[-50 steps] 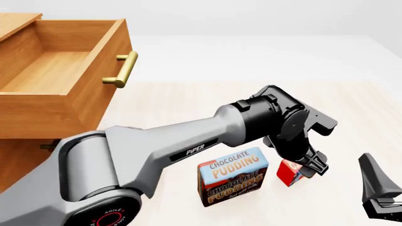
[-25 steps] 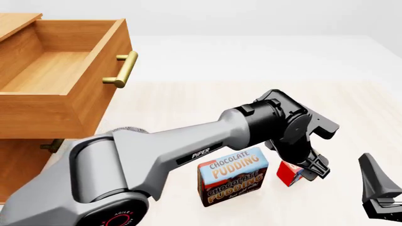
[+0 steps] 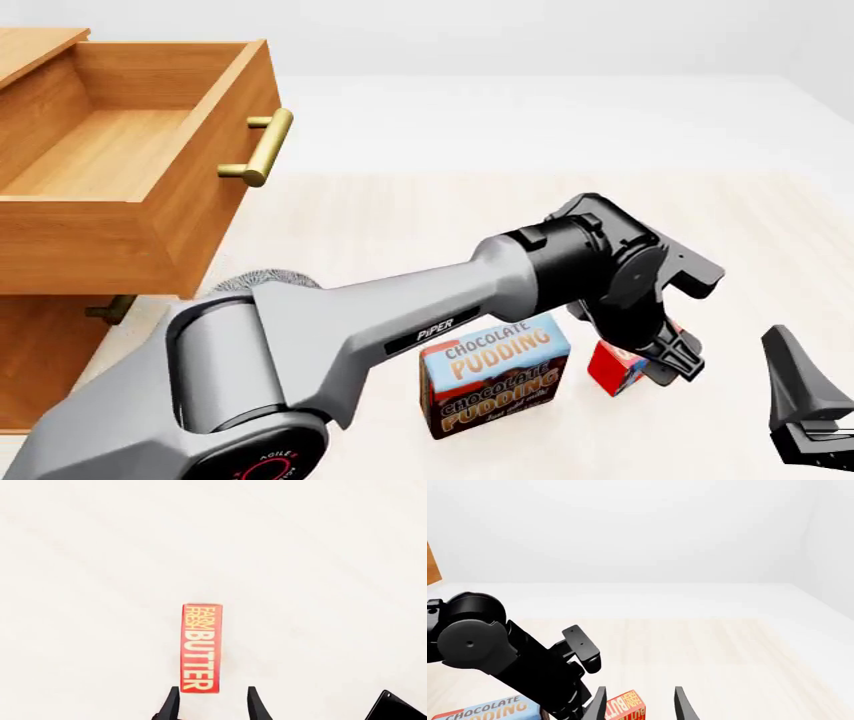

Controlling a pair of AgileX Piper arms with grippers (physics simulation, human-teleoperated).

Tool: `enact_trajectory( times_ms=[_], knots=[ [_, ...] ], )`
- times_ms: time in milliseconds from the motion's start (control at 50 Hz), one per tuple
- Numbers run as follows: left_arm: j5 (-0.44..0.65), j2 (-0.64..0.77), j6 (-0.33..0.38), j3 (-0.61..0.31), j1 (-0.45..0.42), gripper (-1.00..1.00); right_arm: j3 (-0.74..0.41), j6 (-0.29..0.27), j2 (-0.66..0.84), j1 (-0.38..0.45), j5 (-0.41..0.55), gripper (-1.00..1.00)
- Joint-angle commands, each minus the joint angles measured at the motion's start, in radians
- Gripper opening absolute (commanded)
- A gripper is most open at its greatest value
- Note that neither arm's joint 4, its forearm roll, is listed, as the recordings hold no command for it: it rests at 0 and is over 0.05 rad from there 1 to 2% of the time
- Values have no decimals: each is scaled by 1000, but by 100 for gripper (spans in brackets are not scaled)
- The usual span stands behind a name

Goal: Put the butter at the back in the top drawer of the cabinet and close it.

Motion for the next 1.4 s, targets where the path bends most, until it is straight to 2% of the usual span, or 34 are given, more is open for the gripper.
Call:
enact_trajectory(
  times_ms=[20,640,1400],
  knots=[
    [5,12,4,-18,2,100,0,0,0,0,0,100],
    [9,29,24,-33,9,100,0,0,0,0,0,100],
    [48,81,71,-118,35,100,0,0,0,0,0,100]
  ],
)
